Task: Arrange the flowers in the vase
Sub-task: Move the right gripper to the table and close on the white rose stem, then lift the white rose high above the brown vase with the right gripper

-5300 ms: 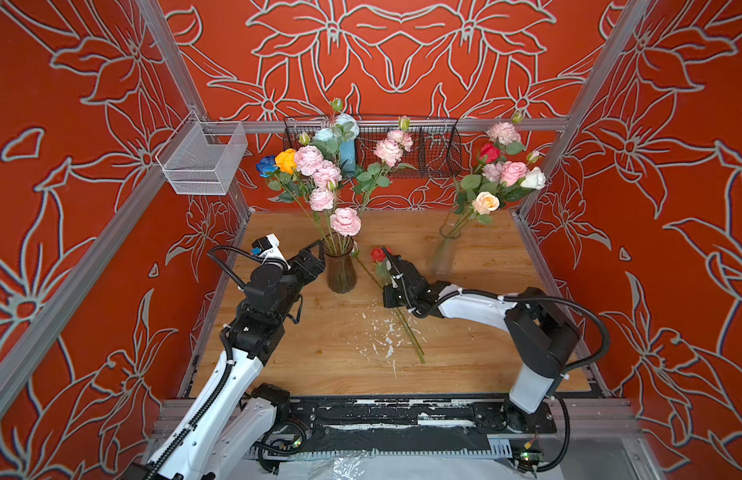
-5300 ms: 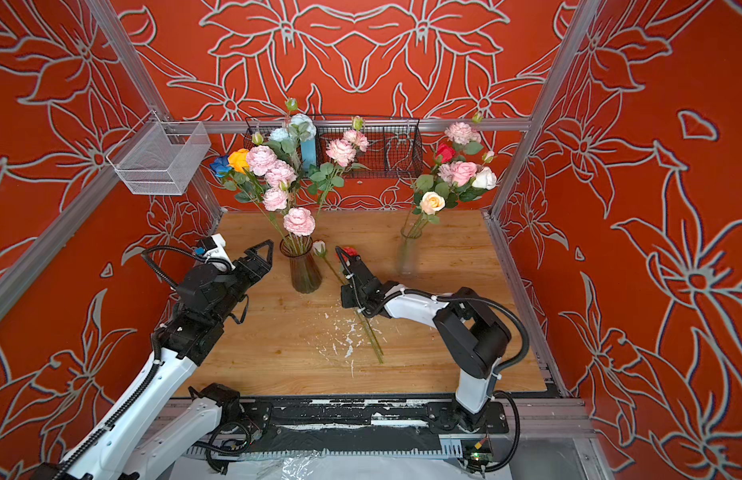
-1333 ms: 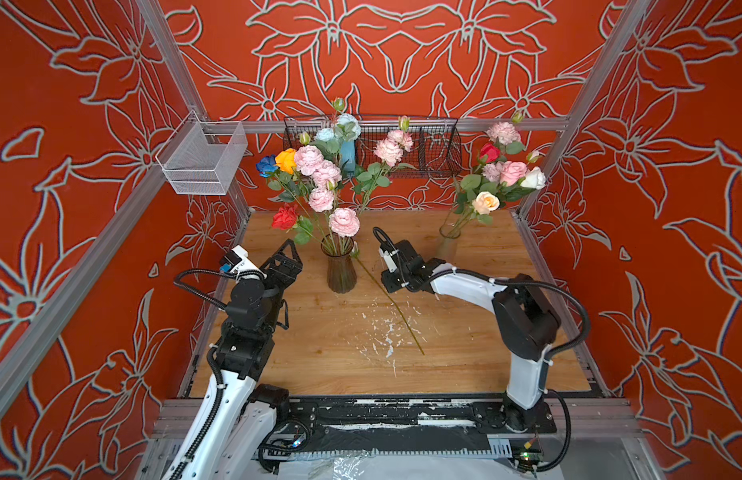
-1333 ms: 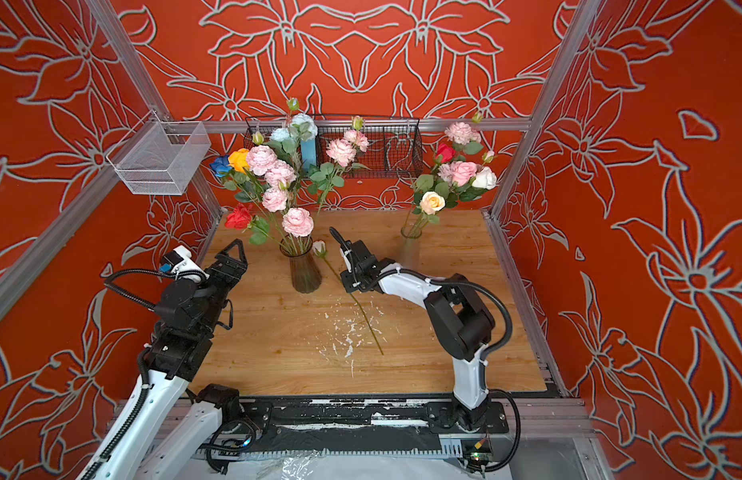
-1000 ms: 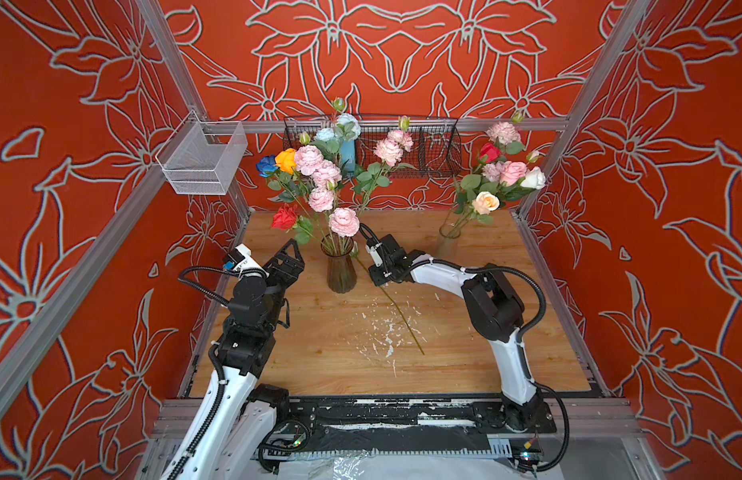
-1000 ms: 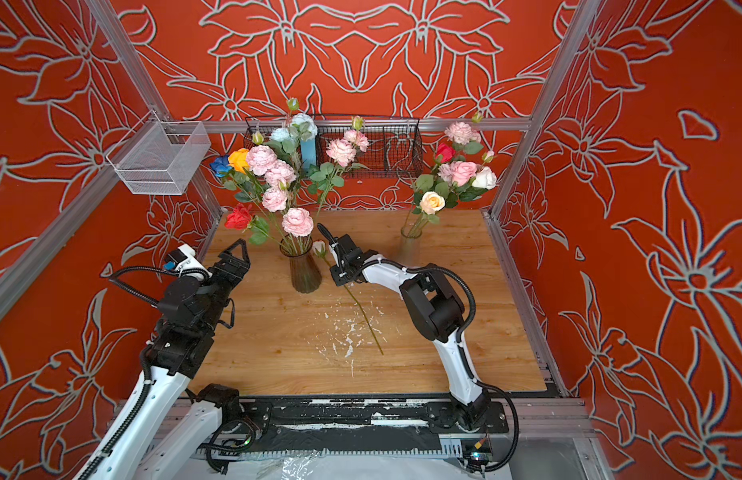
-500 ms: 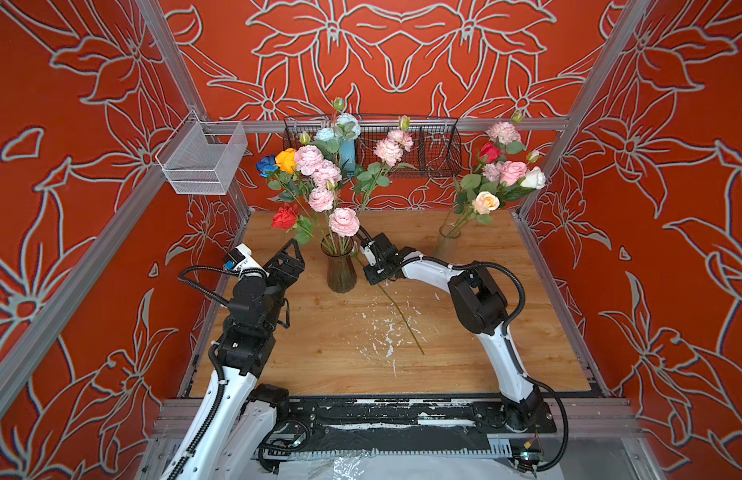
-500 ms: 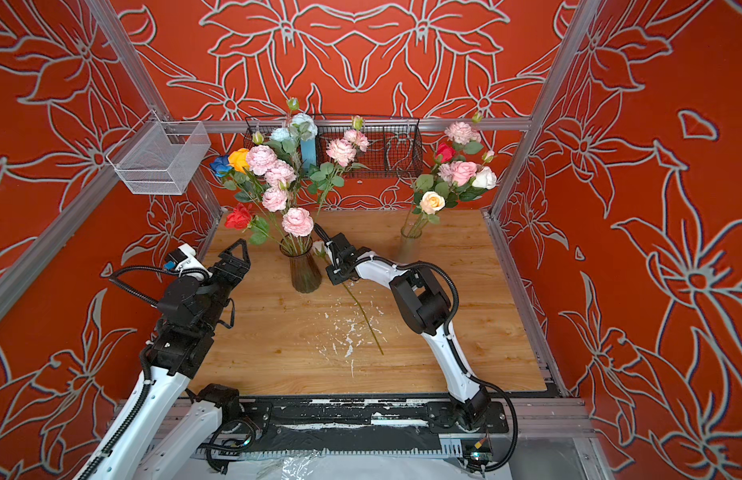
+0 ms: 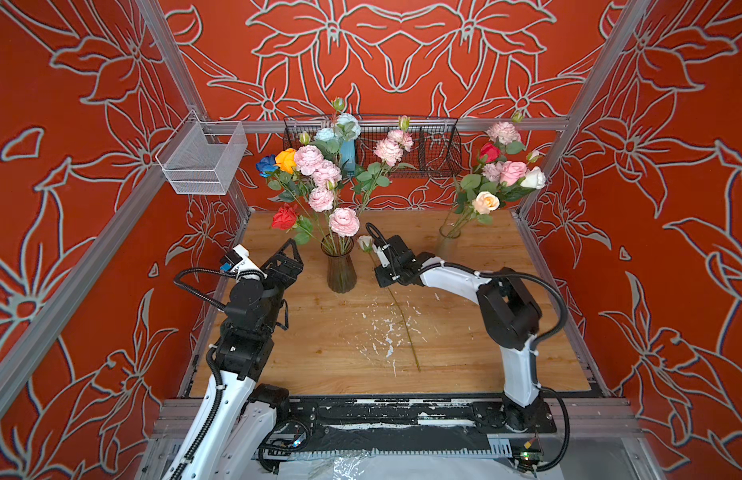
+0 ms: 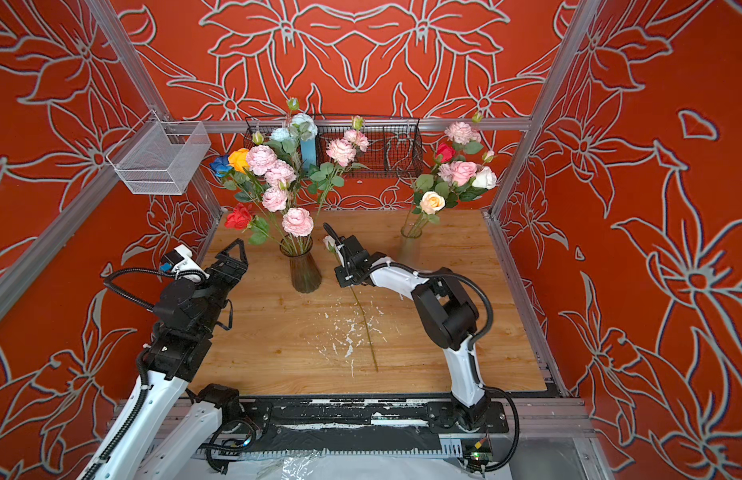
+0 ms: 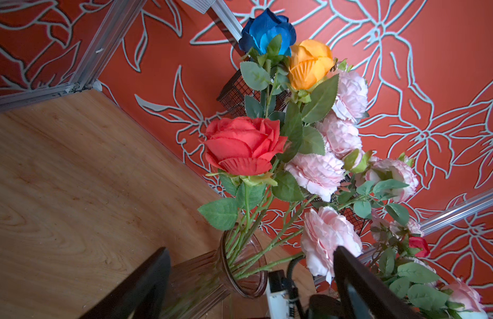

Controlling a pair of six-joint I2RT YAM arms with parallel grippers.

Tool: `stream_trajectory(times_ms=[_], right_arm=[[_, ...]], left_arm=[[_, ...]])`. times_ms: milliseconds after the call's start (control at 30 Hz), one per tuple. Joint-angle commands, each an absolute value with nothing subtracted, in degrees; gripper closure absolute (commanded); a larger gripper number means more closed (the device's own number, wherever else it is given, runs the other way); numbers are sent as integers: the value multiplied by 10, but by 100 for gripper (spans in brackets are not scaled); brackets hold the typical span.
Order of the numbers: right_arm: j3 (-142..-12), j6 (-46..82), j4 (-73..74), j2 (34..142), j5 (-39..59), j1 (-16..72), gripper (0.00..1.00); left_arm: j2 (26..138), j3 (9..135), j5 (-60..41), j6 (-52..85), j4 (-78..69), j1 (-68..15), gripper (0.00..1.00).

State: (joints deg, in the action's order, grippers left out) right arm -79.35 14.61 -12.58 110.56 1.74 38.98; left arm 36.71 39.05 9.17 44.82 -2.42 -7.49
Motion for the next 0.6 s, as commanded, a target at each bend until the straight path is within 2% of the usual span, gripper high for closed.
stream_trajectory(times_ms=[0, 133, 233, 433, 567], right_arm=[[-710, 190, -47, 1014, -13, 390, 100], [-596, 202, 27, 900, -29, 395, 100], [-523, 178, 98, 815, -36, 411, 100], [-488, 110, 183, 691, -66, 466, 100], [-472, 55, 300, 637, -68, 505, 100]], left_arm=[[375, 410, 29, 440, -64, -73, 9], [421, 429, -71, 435, -87, -89, 9], [434, 436, -90, 422, -91, -109, 9], [393, 423, -40, 400, -92, -119, 9], [358, 412, 26, 390, -80, -119, 8]])
